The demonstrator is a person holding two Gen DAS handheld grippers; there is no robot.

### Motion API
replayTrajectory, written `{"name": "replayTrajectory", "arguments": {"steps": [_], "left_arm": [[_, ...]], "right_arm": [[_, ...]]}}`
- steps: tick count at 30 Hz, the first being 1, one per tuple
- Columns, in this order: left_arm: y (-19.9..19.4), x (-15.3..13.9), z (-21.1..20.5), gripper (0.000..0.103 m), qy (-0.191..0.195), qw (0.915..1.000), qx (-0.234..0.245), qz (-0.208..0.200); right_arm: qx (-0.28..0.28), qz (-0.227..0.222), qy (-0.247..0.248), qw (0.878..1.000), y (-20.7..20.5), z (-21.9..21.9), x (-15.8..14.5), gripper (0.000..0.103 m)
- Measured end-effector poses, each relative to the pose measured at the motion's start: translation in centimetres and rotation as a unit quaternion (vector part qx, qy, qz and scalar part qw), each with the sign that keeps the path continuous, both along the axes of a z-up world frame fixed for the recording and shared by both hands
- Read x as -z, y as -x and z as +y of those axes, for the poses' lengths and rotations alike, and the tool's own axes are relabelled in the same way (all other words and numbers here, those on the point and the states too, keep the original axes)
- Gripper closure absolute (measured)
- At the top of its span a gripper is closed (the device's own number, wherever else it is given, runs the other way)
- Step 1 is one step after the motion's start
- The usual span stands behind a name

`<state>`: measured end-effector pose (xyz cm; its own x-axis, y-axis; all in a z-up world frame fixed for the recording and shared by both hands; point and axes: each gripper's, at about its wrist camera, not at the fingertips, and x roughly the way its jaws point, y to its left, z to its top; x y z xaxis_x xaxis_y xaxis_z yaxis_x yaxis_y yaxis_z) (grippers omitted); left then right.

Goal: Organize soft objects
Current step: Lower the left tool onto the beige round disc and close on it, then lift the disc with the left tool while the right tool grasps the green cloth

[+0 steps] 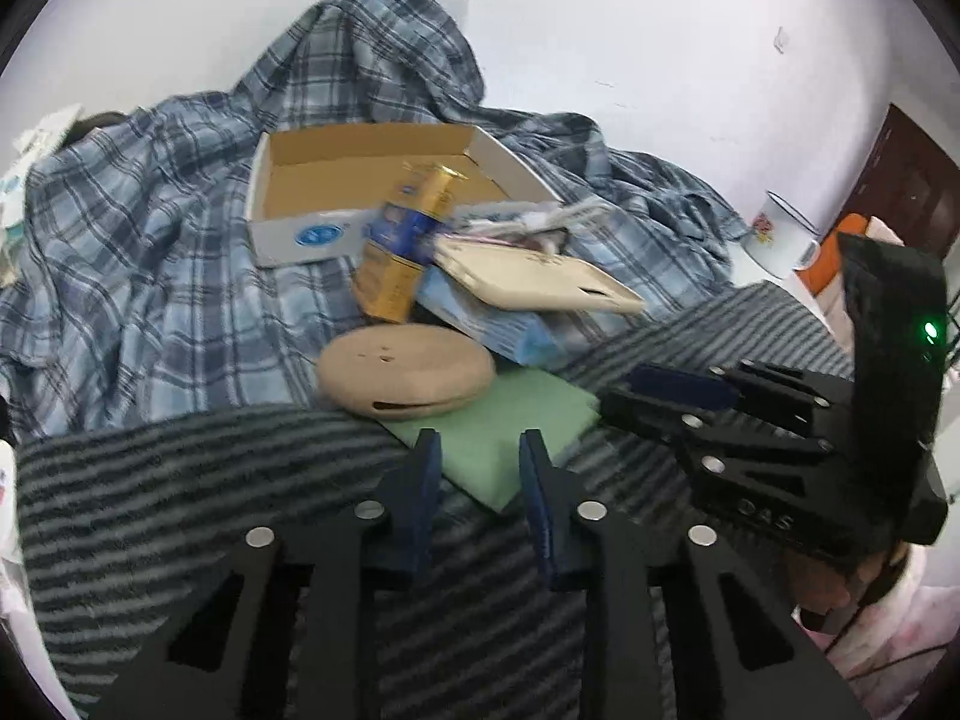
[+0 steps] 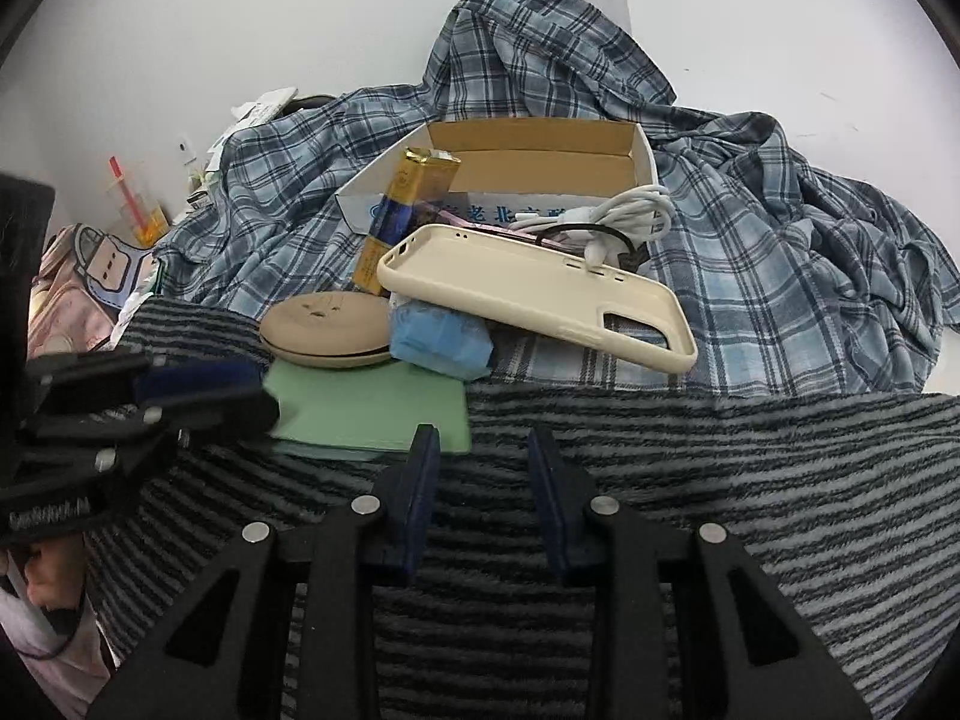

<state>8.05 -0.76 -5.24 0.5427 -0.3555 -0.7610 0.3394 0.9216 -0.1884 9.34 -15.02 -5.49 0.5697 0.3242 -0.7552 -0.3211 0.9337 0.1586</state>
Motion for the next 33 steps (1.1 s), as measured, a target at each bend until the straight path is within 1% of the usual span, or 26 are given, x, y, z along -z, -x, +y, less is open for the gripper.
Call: {"name": "replayTrajectory", "arguments": {"steps": [2,3,6,7,8,10,11,12,13,14,15,16,18,23,27,30,33], "left_arm": [[0.4,0.2,-0.7,0.076,-0.005,1.0000,0.005,-0.002],[0.7,0.2,-1.1,0.076,-0.004,1.0000,0.008,-0.003],[1.0,0.6,-2.1,0.076,0.019,0.9994,0.029,0.009],[1.1,0.6,-2.5,0.076,0.017,0.9994,0.031,0.006],[1.2,0.6,-2.7,0.076,0.009,0.9996,0.027,-0.003],[1.5,-0.2,-2.5,0.076,-0.007,0.9994,0.009,-0.034],[1.6,-0.6,-2.1,0.074,-0.009,0.9990,0.001,-0.044],[1.4,-0.9,-1.6,0.061,-0.009,0.9989,-0.008,-0.045],[1.1,-1.2,-0.9,0.047,-0.004,0.9990,-0.017,-0.041],[0.9,-1.4,-0.4,0.020,0.000,0.9988,-0.025,-0.041],[0.5,-1.7,0.2,0.015,0.001,0.9978,-0.037,-0.054],[0.1,-1.9,0.4,0.015,-0.010,0.9968,-0.048,-0.064],[-1.3,-1.8,0.5,0.015,-0.031,0.9967,-0.051,-0.055],[-5.1,-0.2,0.2,0.015,-0.017,0.9996,-0.023,0.006],[-6.7,0.7,-0.9,0.015,-0.062,0.9978,-0.021,0.012],[-7.5,1.8,-1.1,0.015,-0.068,0.9971,-0.019,0.029],[-8.0,2.8,-1.2,0.015,-0.063,0.9967,-0.016,0.049]], "right_arm": [[0.018,-0.004,0.014,1.000,-0.1,-0.2,-0.2,0.073],[0.021,-0.005,0.012,1.000,-0.1,-0.4,-0.4,0.073],[0.014,0.010,-0.006,1.000,-0.1,-0.8,-0.6,0.073],[0.015,0.010,-0.005,1.000,-0.1,-0.7,-0.7,0.073],[0.016,0.008,-0.004,1.000,0.0,-0.7,-0.7,0.073],[0.021,0.003,-0.008,1.000,0.2,-0.8,-0.8,0.072],[0.026,0.003,-0.013,1.000,0.3,-1.0,-0.9,0.065],[0.030,0.004,-0.019,0.999,0.3,-1.1,-0.9,0.058],[0.031,0.002,-0.029,0.999,0.4,-1.3,-1.1,0.042],[0.031,-0.001,-0.037,0.999,0.5,-1.4,-1.2,0.036],[0.033,-0.004,-0.041,0.999,0.5,-1.4,-1.3,0.036],[0.036,-0.005,-0.038,0.999,0.5,-1.4,-1.4,0.036],[0.041,-0.012,-0.033,0.999,0.6,-1.4,-1.6,0.036],[0.050,-0.019,-0.031,0.998,0.6,-2.3,-1.9,0.036],[0.063,-0.026,-0.015,0.998,0.5,-3.0,-1.8,0.036],[0.070,-0.020,-0.018,0.997,0.3,-3.6,-1.5,0.036],[0.075,-0.015,-0.021,0.997,0.1,-3.9,-1.3,0.036]]}}
